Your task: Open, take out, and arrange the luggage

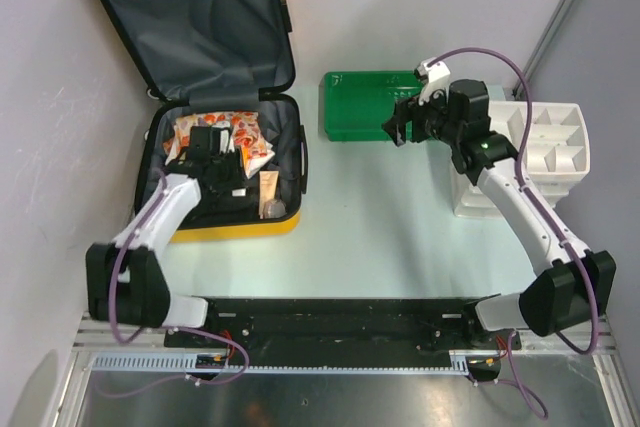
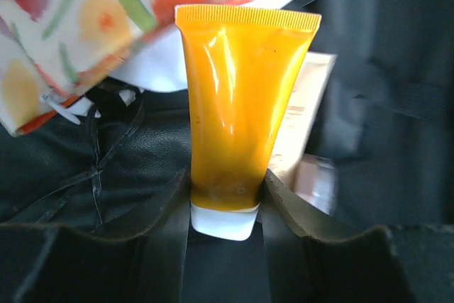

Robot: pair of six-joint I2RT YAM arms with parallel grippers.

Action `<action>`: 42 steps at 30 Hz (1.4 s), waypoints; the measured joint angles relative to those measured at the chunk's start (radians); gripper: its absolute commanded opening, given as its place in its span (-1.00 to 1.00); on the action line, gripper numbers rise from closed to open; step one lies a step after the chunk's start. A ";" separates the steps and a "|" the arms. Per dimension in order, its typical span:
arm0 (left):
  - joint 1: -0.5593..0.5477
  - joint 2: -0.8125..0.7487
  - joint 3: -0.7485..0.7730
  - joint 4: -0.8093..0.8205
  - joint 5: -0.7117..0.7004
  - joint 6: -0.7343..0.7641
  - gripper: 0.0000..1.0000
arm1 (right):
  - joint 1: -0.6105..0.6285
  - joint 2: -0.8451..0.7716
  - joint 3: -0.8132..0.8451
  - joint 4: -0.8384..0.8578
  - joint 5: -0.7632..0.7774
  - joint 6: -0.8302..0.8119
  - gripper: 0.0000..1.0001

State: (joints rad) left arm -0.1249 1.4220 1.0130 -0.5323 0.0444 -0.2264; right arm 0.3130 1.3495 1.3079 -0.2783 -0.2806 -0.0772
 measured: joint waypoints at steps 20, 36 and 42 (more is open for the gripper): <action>-0.307 -0.573 -0.066 0.109 0.125 0.116 -0.46 | 0.335 0.243 0.135 0.367 -0.301 0.531 0.58; -0.344 -0.573 -0.078 0.110 0.107 0.131 -0.43 | 0.492 0.312 0.194 0.367 -0.229 0.537 0.31; -0.352 -0.573 -0.079 0.111 0.100 0.141 -0.25 | 0.525 0.359 0.222 0.367 -0.188 0.536 -0.80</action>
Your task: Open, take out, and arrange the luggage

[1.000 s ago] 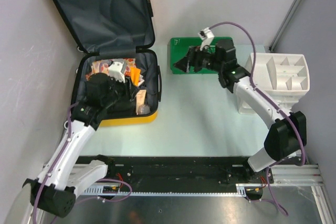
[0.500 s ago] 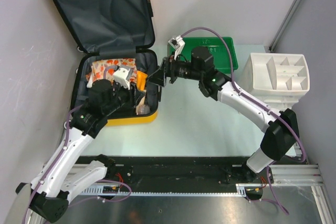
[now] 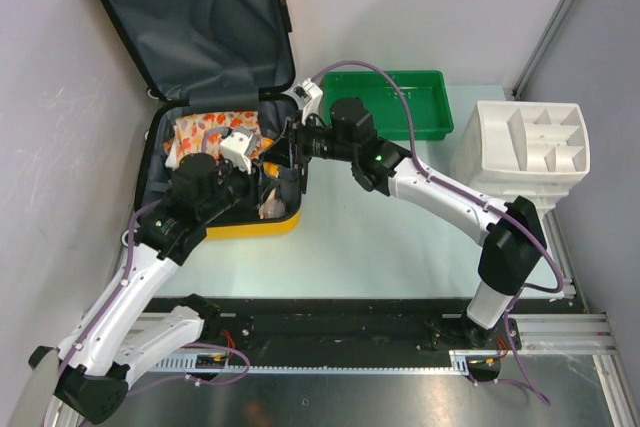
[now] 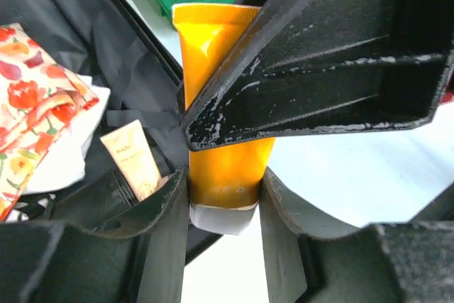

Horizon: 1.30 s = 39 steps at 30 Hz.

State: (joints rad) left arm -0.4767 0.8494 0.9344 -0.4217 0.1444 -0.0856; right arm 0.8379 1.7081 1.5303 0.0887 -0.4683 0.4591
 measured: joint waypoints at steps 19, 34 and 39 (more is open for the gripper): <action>-0.002 0.130 0.033 0.002 0.048 0.049 0.99 | -0.579 -0.236 0.005 -0.273 0.010 -0.328 -1.00; 0.011 0.338 0.172 -0.026 0.242 0.029 0.99 | -1.636 -0.344 0.185 -0.505 -0.245 -0.498 -1.00; 0.026 0.356 0.175 -0.037 0.267 0.010 1.00 | -1.634 -0.267 0.219 -0.537 -0.279 -0.592 -1.00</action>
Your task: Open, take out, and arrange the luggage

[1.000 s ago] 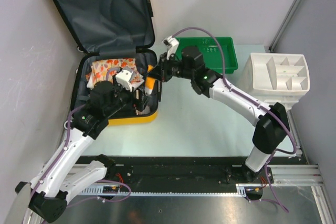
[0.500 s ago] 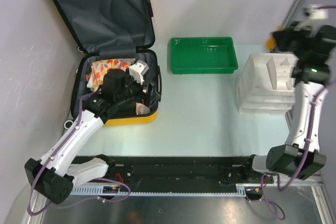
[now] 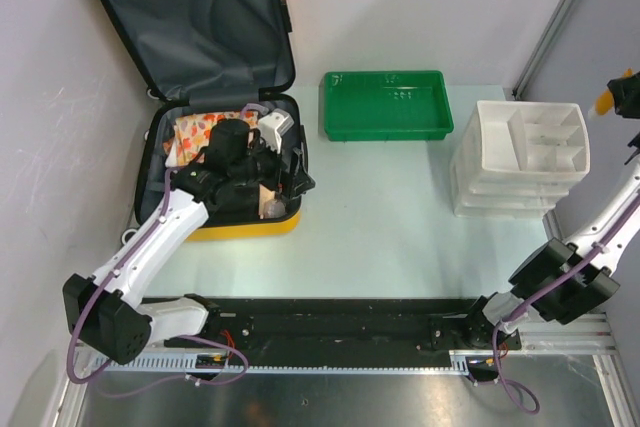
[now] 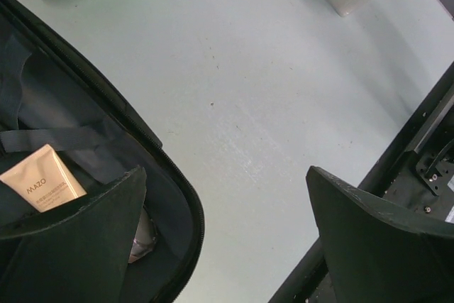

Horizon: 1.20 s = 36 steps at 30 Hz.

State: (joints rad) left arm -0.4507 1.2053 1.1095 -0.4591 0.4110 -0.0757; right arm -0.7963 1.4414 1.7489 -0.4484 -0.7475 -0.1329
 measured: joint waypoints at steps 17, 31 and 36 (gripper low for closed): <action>0.055 0.040 0.000 0.000 0.111 -0.003 0.99 | 0.105 0.203 0.034 0.055 -0.177 -0.127 -1.00; 0.081 0.084 0.000 0.000 0.124 -0.003 0.99 | 0.137 0.271 0.035 0.037 -0.119 -0.185 -0.28; 0.094 0.086 0.000 0.000 0.094 -0.004 0.99 | 0.145 0.276 0.035 0.034 -0.087 -0.196 0.10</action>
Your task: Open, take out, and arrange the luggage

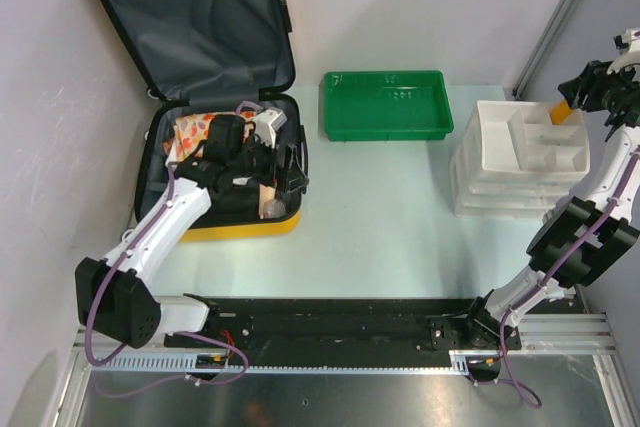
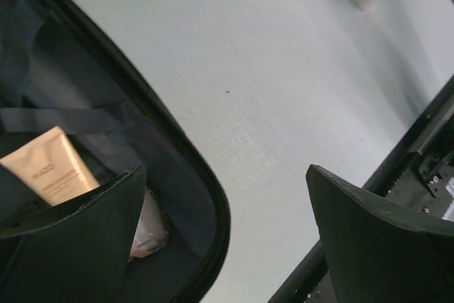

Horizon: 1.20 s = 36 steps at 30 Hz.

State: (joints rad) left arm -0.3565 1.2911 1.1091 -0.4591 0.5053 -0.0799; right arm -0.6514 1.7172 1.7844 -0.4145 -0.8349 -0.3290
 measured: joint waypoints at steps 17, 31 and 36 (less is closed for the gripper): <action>0.041 0.059 -0.021 0.001 -0.268 -0.118 0.63 | 0.037 -0.039 0.025 0.115 0.099 0.121 0.64; 0.037 0.216 -0.027 0.012 -0.507 -0.157 0.20 | 0.285 -0.135 0.047 0.131 0.133 0.171 0.67; 0.037 0.251 -0.046 0.010 -0.575 -0.158 0.21 | 0.341 -0.158 0.034 0.115 0.143 0.172 0.67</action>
State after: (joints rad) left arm -0.3195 1.5417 1.0630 -0.4488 -0.0696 -0.2375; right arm -0.3107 1.5589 1.8187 -0.2993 -0.6922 -0.1574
